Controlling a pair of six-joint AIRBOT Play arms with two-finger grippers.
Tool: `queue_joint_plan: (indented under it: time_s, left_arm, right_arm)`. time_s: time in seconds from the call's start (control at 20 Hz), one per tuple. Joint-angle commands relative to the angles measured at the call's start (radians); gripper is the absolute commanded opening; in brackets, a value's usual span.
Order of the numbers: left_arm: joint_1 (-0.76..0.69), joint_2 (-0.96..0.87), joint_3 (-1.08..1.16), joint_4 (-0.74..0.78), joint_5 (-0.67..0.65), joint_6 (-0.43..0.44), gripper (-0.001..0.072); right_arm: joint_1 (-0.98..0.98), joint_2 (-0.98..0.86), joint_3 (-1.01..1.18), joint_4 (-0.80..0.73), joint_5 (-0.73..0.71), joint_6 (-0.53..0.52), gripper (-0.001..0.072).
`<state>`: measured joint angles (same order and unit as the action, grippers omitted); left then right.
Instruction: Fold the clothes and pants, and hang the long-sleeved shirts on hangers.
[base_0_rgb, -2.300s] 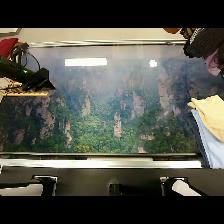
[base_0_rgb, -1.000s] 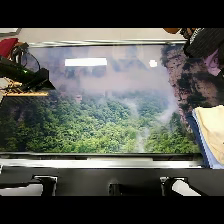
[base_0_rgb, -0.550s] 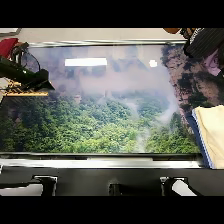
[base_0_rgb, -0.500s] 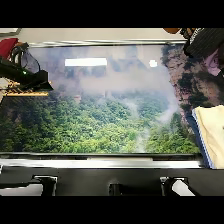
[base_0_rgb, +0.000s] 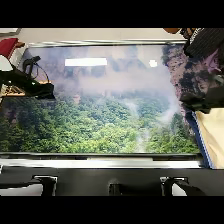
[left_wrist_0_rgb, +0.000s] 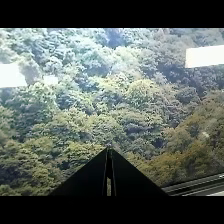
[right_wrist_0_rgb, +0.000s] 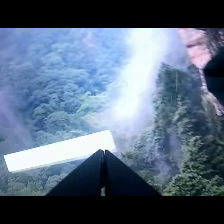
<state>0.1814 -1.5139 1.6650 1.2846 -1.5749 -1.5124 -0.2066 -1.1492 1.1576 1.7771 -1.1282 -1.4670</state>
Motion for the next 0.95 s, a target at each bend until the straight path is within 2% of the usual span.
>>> queue_joint_plan:
  time_s: [0.0, 0.35, 0.9]
  left_arm:
    - [-0.035, 0.0, -0.031, 0.007, 0.013, 0.04, 0.0016]
    - [-0.048, 0.0, -0.031, 0.006, 0.013, 0.039, 0.0017]
    - [-0.048, 0.0, -0.031, 0.006, 0.013, 0.039, 0.0017]
  right_arm:
    - [0.13, 0.002, 0.002, -0.011, 0.023, -0.045, 0.003]
    - [0.137, 0.002, 0.002, -0.016, -0.032, -0.033, 0.0033]
    - [0.137, 0.002, 0.002, -0.016, -0.023, -0.033, 0.0033]
